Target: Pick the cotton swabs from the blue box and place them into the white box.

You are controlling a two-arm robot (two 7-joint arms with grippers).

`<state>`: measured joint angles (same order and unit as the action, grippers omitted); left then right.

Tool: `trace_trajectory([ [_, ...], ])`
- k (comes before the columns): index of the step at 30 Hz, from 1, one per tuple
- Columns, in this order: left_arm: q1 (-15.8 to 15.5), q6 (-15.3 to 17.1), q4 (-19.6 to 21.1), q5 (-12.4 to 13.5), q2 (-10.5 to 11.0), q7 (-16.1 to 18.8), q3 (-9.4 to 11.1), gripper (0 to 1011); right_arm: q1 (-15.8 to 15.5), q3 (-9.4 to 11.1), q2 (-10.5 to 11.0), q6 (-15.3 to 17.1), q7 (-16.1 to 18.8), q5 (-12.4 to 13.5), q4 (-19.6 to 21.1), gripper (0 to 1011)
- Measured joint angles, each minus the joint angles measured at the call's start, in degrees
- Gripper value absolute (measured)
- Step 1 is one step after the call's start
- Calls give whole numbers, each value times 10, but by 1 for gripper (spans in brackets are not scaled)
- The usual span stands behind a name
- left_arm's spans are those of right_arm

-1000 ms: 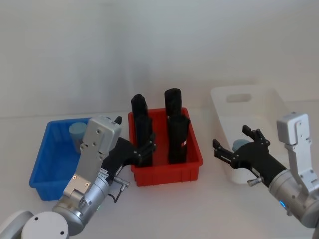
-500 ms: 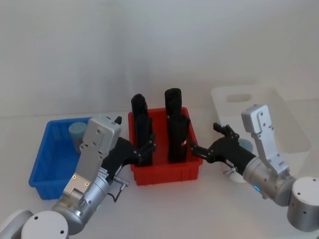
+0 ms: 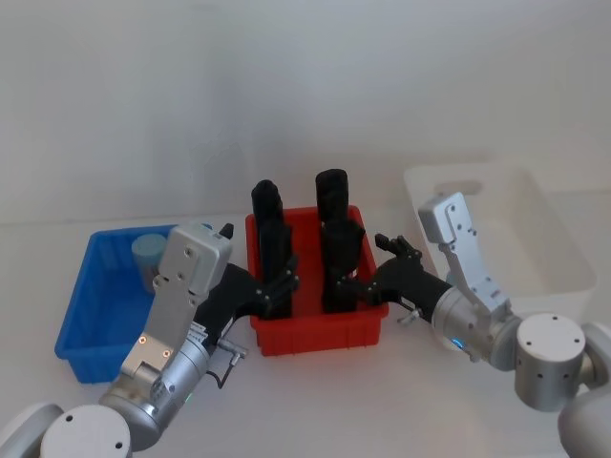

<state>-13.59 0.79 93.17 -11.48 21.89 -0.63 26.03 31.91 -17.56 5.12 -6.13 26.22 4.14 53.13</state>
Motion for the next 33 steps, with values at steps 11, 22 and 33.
trace_trajectory([
  [11, 0, 0, 0, 0, 0, 0, 0, 1004, 67, -8, -28, -38, 15, -8, -117, 980],
  [22, 0, 0, 0, 0, 0, 0, 0, 1004, 127, -15, -53, -80, 29, -10, -231, 720],
  [33, 0, 0, 0, 0, 0, 0, 0, 1004, 150, -13, -63, -105, 35, -3, -271, 494],
])
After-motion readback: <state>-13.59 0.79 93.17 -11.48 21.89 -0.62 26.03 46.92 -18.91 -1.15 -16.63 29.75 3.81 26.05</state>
